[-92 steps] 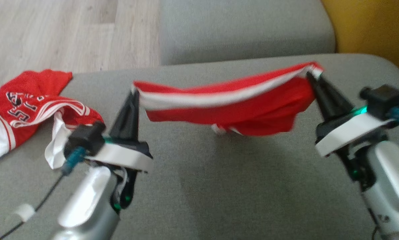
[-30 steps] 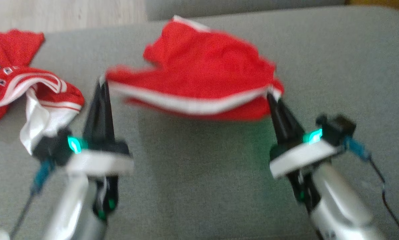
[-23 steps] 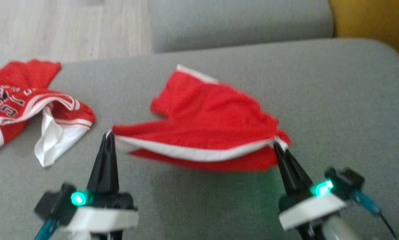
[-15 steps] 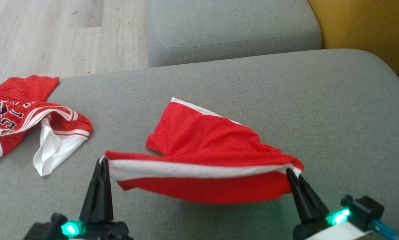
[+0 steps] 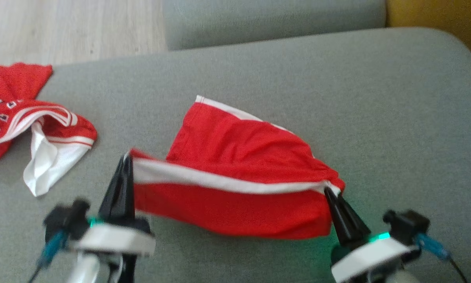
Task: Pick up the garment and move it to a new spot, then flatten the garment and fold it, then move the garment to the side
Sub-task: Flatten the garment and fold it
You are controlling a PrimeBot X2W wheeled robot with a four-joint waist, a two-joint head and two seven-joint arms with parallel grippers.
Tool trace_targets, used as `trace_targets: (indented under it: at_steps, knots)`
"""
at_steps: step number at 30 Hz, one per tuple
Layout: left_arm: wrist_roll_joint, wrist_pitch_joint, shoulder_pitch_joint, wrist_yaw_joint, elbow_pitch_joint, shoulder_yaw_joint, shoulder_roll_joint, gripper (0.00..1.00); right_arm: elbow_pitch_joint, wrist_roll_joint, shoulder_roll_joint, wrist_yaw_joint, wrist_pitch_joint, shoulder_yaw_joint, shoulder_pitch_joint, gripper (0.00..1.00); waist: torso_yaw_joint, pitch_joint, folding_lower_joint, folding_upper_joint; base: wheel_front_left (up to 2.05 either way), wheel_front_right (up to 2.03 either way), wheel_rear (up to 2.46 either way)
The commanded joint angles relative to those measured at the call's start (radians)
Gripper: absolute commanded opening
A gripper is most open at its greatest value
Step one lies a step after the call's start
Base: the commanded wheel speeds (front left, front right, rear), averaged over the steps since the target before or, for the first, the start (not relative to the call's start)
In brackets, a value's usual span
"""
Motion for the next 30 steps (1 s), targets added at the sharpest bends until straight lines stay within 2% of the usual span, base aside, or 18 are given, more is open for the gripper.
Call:
trace_targets:
  at_steps: [1,6,11,21,25,26,27,28,29,30]
  knots:
    - [0.014,-0.004,-0.099,-0.014,0.002,0.031,0.016,0.00,-0.012,0.006,0.002,0.007,-0.013,0.026,-0.069,0.00,-0.004,0.029,-0.0001,0.0000,0.00,0.00,0.00]
    - [0.036,0.061,-0.331,-0.078,0.216,-0.014,0.014,0.00,0.117,0.025,0.023,0.007,-0.008,0.027,-0.201,0.00,-0.030,0.108,-0.0001,0.0000,0.00,0.00,0.00]
    - [0.032,0.101,-0.524,-0.121,0.417,-0.022,0.009,0.00,0.235,0.026,0.044,0.007,-0.016,0.035,-0.330,0.00,-0.081,0.181,-0.0001,0.0000,0.00,0.00,0.00]
    - [0.032,0.163,-0.761,-0.175,0.719,-0.069,0.007,0.00,0.363,0.083,0.056,0.007,-0.070,0.109,-0.465,0.00,-0.161,0.250,-0.0001,0.0000,0.00,0.00,0.00]
    - [0.024,0.143,-0.817,-0.185,0.808,-0.081,0.001,0.00,0.397,0.117,0.057,0.007,-0.100,0.147,-0.501,0.00,-0.181,0.257,-0.0001,0.0000,0.00,0.00,0.00]
    - [0.021,0.137,-0.825,-0.187,0.822,-0.084,-0.003,0.00,0.402,0.122,0.057,0.007,-0.106,0.151,-0.505,0.04,-0.183,0.257,-0.0001,0.0000,0.00,0.00,0.00]
    - [0.017,0.132,-0.831,-0.189,0.834,-0.088,-0.007,0.00,0.407,0.126,0.057,0.007,-0.110,0.155,-0.508,0.27,-0.184,0.256,-0.0001,0.0000,0.00,0.00,0.00]
    - [0.013,0.125,-0.836,-0.190,0.844,-0.092,-0.010,0.15,0.411,0.129,0.057,0.007,-0.114,0.158,-0.509,0.48,-0.185,0.254,-0.0001,0.0000,0.00,0.00,0.00]
    - [0.008,0.114,-0.839,-0.192,0.853,-0.094,-0.014,0.39,0.415,0.131,0.057,0.007,-0.117,0.161,-0.509,0.90,-0.185,0.252,-0.0001,0.0000,0.00,0.00,0.00]
    - [0.004,0.100,-0.841,-0.193,0.860,-0.097,-0.018,0.81,0.420,0.130,0.057,0.007,-0.120,0.162,-0.508,1.00,-0.183,0.248,-0.0001,0.0000,0.00,0.00,0.00]
